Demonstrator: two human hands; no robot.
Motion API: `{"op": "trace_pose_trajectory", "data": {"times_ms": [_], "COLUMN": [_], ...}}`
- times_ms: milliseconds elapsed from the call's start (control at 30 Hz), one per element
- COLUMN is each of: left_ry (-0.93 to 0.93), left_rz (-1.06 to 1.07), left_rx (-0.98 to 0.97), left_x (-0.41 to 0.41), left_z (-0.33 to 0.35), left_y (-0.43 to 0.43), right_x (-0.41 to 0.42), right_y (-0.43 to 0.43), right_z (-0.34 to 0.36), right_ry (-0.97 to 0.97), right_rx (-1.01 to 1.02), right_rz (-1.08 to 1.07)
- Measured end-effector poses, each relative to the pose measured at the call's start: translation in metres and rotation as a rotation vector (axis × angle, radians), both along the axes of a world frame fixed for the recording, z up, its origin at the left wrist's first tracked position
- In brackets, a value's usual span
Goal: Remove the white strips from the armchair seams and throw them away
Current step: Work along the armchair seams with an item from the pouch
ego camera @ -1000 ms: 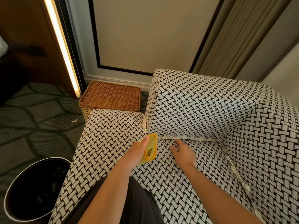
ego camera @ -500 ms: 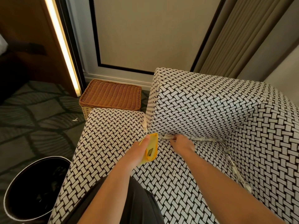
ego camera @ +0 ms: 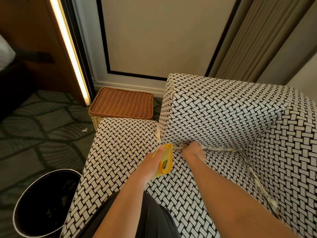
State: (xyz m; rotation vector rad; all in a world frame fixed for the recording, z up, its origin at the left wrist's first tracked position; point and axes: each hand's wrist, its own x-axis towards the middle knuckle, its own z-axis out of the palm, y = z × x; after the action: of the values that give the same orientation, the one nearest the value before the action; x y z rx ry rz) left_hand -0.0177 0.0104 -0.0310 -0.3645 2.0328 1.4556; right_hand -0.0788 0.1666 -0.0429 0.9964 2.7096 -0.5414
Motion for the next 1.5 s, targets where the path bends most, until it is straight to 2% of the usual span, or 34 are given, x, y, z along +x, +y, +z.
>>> {"op": "trace_pose_trajectory", "data": {"times_ms": [233, 400, 500, 667, 767, 933, 1000, 1067, 1200, 1267, 1367, 1500], "left_ry": [-0.014, -0.006, -0.009, -0.019, 0.01, 0.034, 0.041, 0.057, 0.08, 0.103, 0.072, 0.041], "left_rz": [0.008, -0.013, -0.013, -0.015, -0.026, -0.066, -0.073, -0.076, -0.134, -0.182, -0.194, -0.184], "left_rx": [-0.007, -0.007, 0.002, -0.04, -0.057, -0.09, -0.107, -0.1, -0.081, -0.071, -0.096, -0.109], "left_x": [0.0, 0.0, 0.0, -0.001, 0.002, 0.006, 0.005, 0.003, 0.006, 0.008, 0.008, 0.006], "left_z": [0.0, 0.001, 0.0, 0.0, 0.001, 0.007, 0.007, 0.002, 0.01, 0.014, 0.009, 0.006], "left_y": [-0.001, -0.002, -0.002, -0.001, 0.0, 0.001, 0.001, 0.003, 0.004, 0.006, 0.006, 0.004], "right_x": [-0.008, -0.01, 0.0, 0.033, 0.056, 0.079, 0.087, 0.094, 0.102, 0.104, 0.102, 0.087], "right_y": [0.012, 0.024, 0.031, 0.025, 0.018, 0.006, -0.001, -0.011, -0.025, -0.027, -0.018, 0.007], "right_z": [-0.001, 0.005, 0.008, 0.016, 0.018, 0.032, 0.045, 0.055, 0.055, 0.053, 0.049, 0.034], "right_ry": [0.066, 0.101, 0.086, 0.23, 0.272, 0.342, 0.375, 0.411, 0.515, 0.529, 0.584, 0.628], "right_rx": [-0.333, -0.667, -0.687, -0.644, -0.749, -1.056, -1.131, -1.074, -0.789, -0.766, -0.785, -0.667], "right_rz": [-0.083, -0.129, -0.09, -0.001, -0.044, -0.104, -0.058, 0.079, 0.407, 0.475, 0.399, 0.211]}}
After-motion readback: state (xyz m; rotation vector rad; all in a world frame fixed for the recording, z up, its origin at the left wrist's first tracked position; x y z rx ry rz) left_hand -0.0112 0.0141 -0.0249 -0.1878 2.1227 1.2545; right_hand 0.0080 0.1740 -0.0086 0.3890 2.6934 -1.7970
